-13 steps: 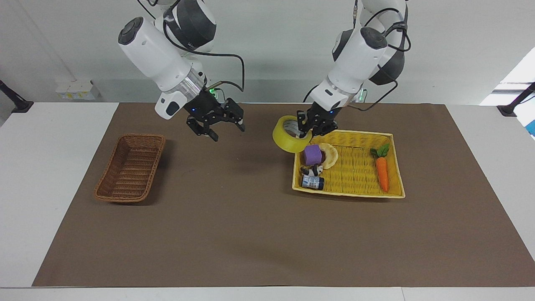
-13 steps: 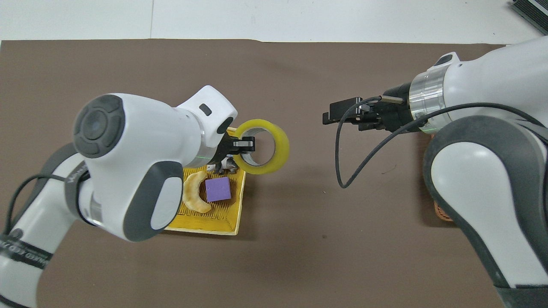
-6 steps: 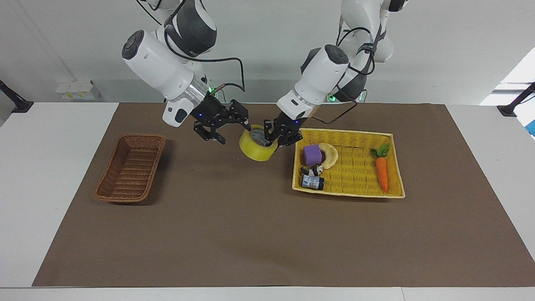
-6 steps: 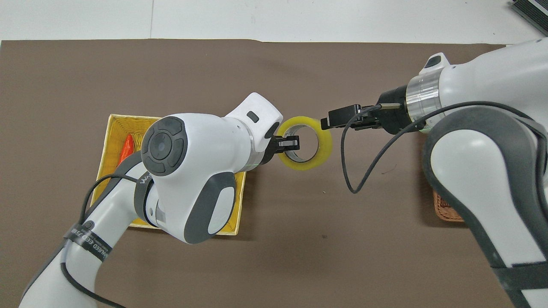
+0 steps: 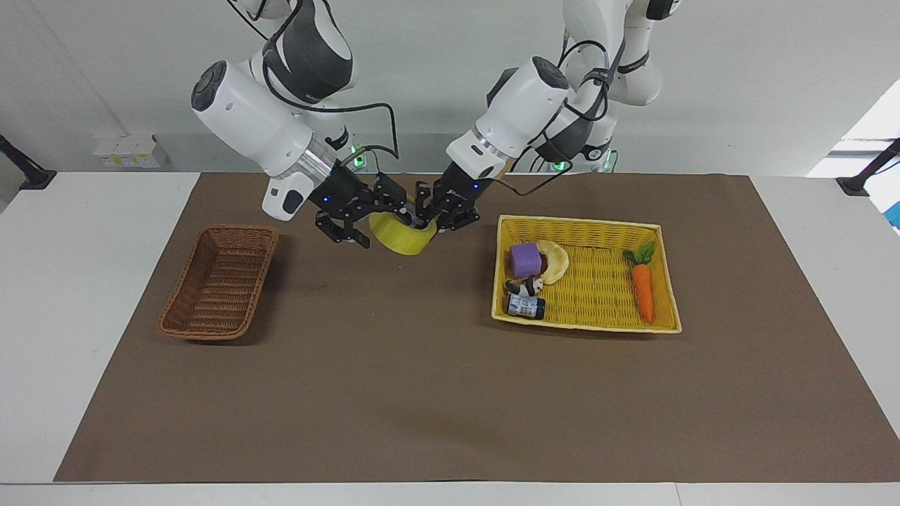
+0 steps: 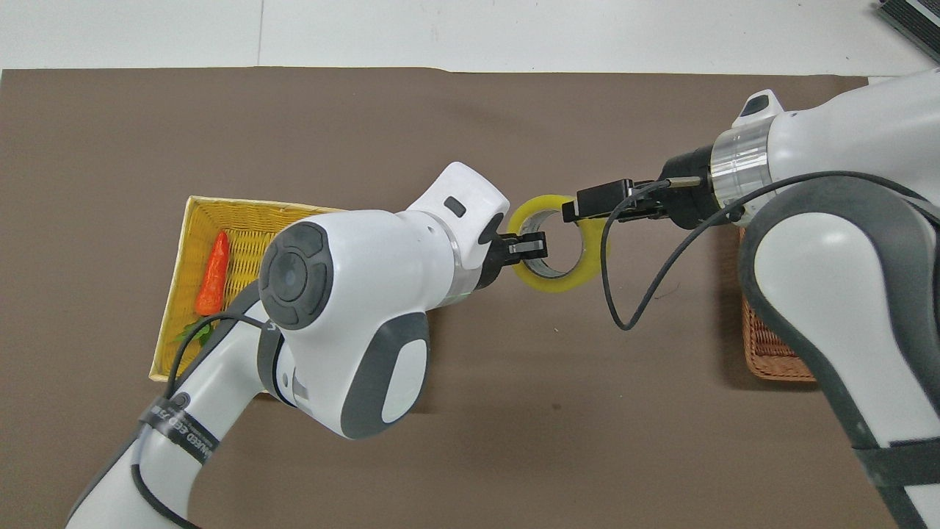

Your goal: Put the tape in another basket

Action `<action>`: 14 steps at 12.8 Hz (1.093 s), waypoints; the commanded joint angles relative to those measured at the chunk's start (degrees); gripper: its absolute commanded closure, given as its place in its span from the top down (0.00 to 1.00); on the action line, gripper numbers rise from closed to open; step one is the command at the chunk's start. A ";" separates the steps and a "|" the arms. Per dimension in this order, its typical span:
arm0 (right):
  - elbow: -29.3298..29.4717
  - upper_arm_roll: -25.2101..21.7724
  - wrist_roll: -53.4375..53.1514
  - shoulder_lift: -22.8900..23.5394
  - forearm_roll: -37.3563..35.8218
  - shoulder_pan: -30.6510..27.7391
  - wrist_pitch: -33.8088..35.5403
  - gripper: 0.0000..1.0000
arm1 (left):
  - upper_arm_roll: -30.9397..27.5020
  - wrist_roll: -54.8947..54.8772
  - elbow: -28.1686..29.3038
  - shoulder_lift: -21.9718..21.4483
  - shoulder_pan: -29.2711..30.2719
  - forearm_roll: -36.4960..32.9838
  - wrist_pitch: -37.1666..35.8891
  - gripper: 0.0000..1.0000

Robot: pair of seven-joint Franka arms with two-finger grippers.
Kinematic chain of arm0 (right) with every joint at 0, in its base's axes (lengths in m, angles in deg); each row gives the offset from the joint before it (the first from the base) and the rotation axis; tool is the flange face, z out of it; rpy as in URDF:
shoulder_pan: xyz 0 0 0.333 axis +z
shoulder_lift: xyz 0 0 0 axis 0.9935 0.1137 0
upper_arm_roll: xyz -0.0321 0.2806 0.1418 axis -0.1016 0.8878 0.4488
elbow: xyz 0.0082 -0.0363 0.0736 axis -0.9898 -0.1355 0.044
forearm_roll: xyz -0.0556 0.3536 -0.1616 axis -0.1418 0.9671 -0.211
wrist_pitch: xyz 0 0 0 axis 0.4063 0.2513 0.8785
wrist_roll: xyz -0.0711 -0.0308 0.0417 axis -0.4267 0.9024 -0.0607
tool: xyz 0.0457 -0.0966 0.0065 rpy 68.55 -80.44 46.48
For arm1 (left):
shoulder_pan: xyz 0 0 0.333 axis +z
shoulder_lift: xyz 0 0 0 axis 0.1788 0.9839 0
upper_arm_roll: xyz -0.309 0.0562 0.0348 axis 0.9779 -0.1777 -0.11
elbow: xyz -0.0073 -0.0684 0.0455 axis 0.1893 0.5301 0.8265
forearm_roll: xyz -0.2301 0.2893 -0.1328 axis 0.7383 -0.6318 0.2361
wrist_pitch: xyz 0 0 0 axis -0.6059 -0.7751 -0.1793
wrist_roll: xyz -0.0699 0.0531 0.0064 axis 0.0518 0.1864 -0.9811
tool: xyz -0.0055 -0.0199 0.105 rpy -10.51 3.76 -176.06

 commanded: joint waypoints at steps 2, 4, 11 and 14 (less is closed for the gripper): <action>-1.27 0.12 2.56 -0.80 1.60 -1.04 1.05 1.00 | -0.66 3.80 -0.91 0.49 -1.46 1.81 6.71 0.00; -1.19 0.12 3.52 -0.72 1.60 -1.57 1.05 0.96 | -0.66 3.90 -0.65 0.23 -1.46 1.81 6.02 0.00; -0.57 0.12 -2.10 -0.54 1.60 -1.66 1.14 0.00 | -0.83 4.17 -0.73 -0.65 -0.32 1.72 4.79 0.36; -0.40 0.03 -2.19 -0.36 1.78 -1.83 1.05 0.00 | -1.01 7.66 0.23 -5.81 1.61 1.81 -0.64 1.00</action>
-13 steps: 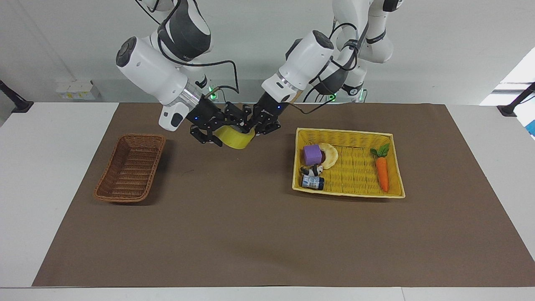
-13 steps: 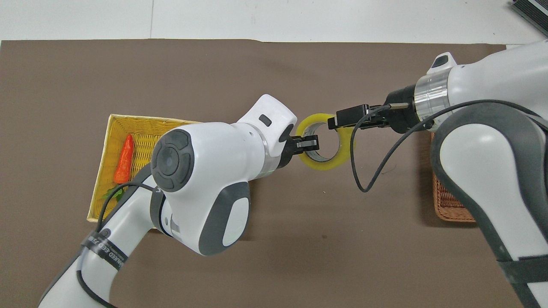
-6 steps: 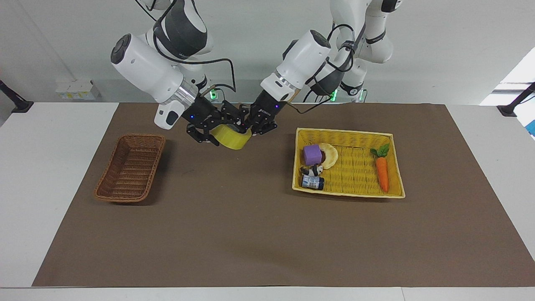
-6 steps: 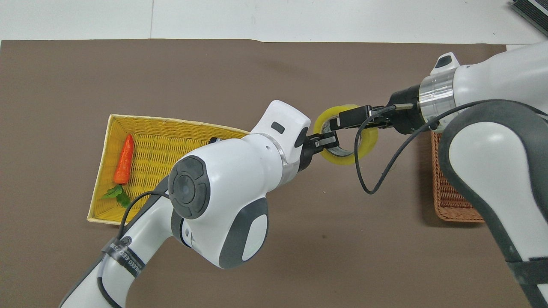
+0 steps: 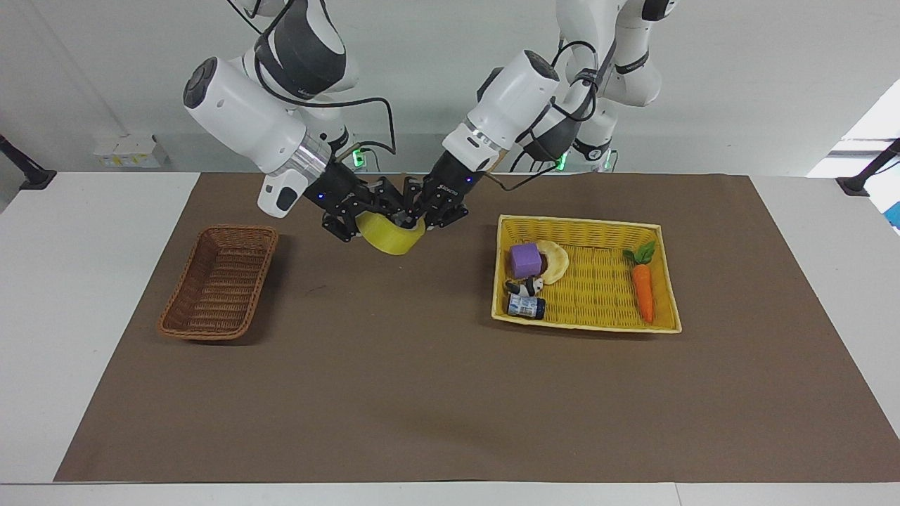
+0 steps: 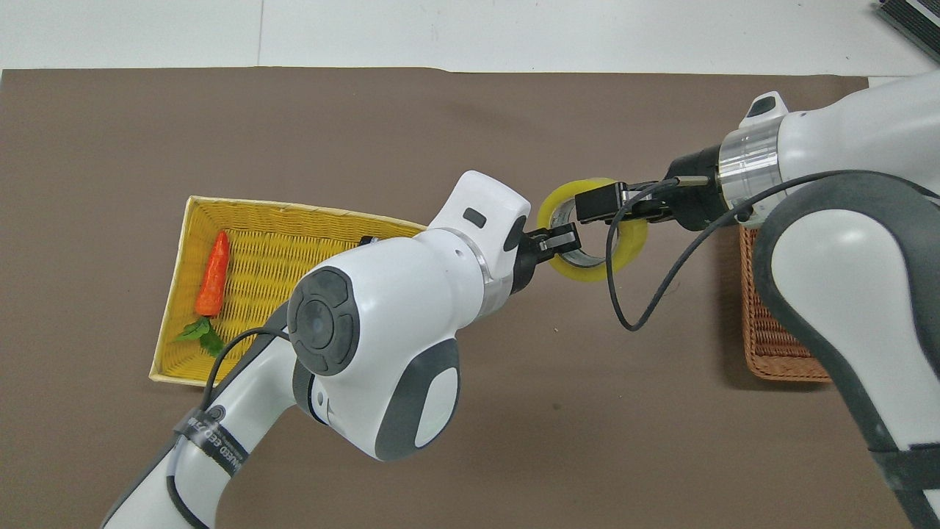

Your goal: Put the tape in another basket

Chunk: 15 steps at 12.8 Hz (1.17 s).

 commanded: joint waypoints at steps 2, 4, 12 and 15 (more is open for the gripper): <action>-0.19 0.06 -0.66 -0.34 1.48 -0.86 0.52 0.00 | -0.26 7.36 0.81 -7.30 3.40 1.06 -10.11 1.00; -0.19 -0.03 -0.66 -0.69 1.66 -1.91 0.70 0.00 | -0.53 6.68 0.29 -8.63 7.51 -0.69 -17.92 1.00; -1.59 -0.38 3.47 -4.65 -0.62 -19.73 10.72 0.00 | -3.08 1.25 -1.21 -11.01 18.23 -17.74 -39.31 1.00; -5.54 -0.38 6.70 -3.78 -0.63 -26.94 10.45 0.00 | -3.08 -14.10 -3.58 -12.23 26.75 -19.16 -47.38 1.00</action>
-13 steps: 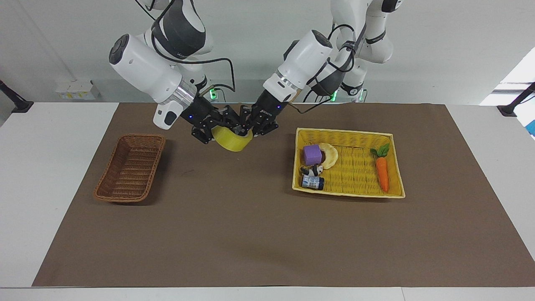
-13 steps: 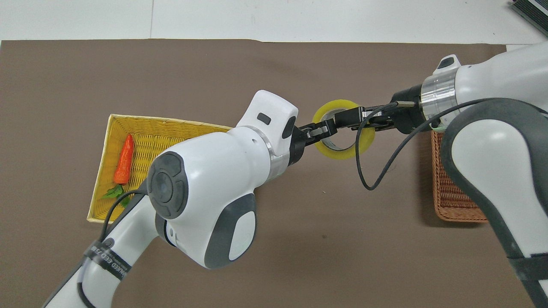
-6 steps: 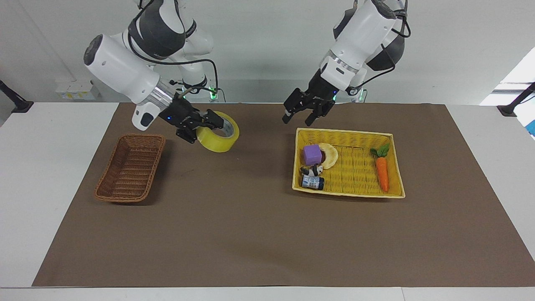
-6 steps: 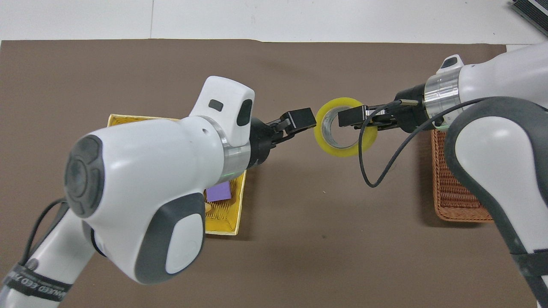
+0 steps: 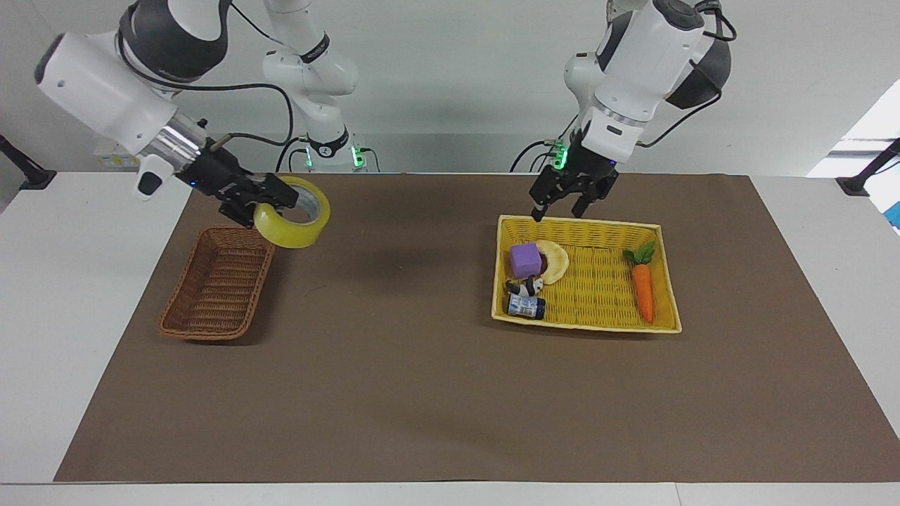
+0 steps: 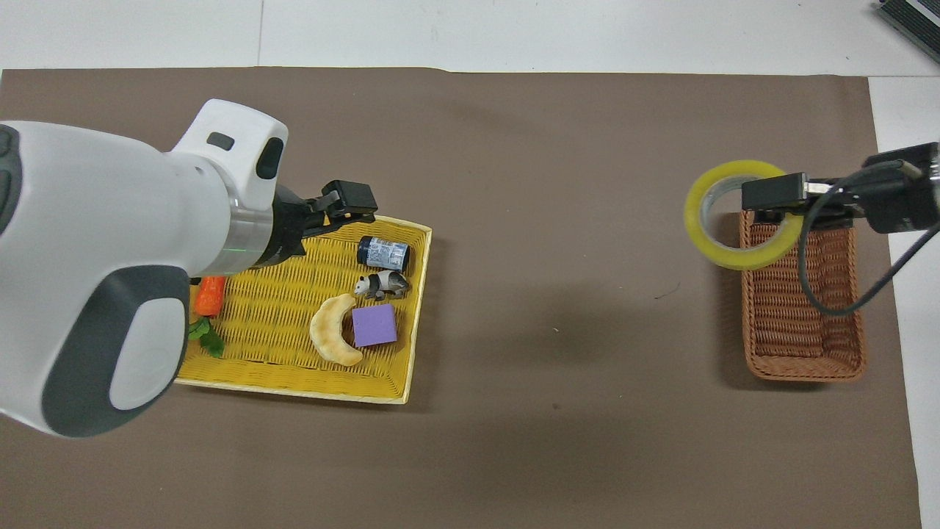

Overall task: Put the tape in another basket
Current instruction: 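Open the left gripper and withdraw while the right gripper carries the tape, then lower the tape into the wicker basket and open the right gripper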

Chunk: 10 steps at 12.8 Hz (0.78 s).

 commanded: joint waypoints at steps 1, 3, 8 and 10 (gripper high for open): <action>-4.78 0.63 6.96 0.49 0.07 -6.16 -0.17 0.00 | 0.55 -13.44 -1.22 -2.89 7.59 -1.32 -6.74 1.00; -7.86 0.63 11.91 1.28 -0.80 -8.21 -2.36 0.00 | 0.55 -24.00 -1.40 -4.66 13.39 -2.80 -9.91 1.00; -10.86 0.54 19.04 5.50 -2.91 -10.49 -6.93 0.00 | 0.63 -29.68 -8.32 -2.13 15.97 -11.51 -22.56 1.00; -11.30 0.36 22.36 7.60 -3.44 -11.11 -8.96 0.00 | 0.63 -29.68 -8.87 -1.59 15.70 -11.25 -22.15 1.00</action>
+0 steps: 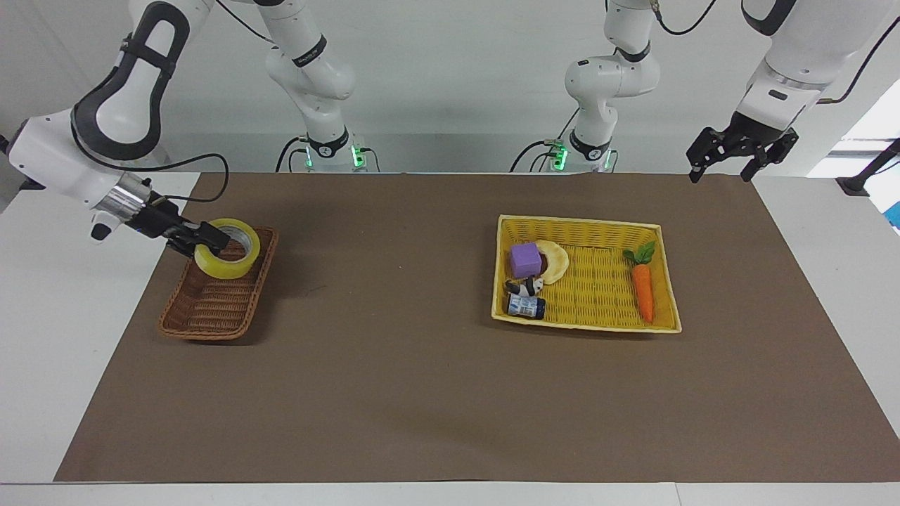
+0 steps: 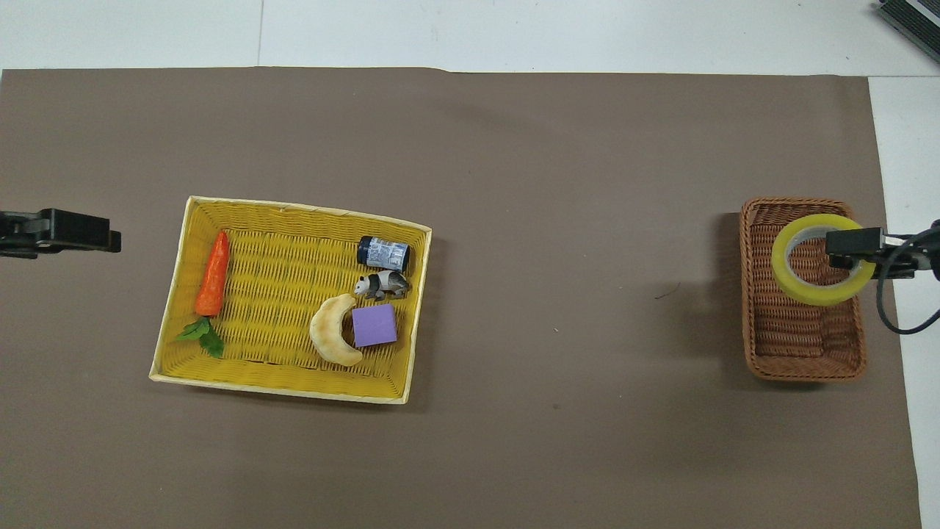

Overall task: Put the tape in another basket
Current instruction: 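Lower the tape into the wicker basket and open the right gripper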

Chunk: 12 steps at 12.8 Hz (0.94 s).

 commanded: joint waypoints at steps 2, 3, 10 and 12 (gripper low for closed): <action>-0.70 0.40 9.97 4.19 -0.57 -3.31 -2.71 0.00 | 0.41 -3.96 -0.35 1.08 0.05 -1.18 -0.72 1.00; -0.70 0.32 11.13 4.38 -0.57 -3.40 -3.42 0.00 | 0.41 -6.95 0.00 0.90 0.31 -1.27 -0.80 1.00; -1.75 0.40 13.16 6.67 -0.57 -3.23 -6.59 0.09 | 0.41 -6.98 -0.35 0.73 0.14 -1.18 -0.45 1.00; -1.75 0.40 13.08 6.67 -0.66 -2.97 -6.76 0.35 | 0.41 -6.98 -0.35 0.73 0.31 -1.10 -0.45 1.00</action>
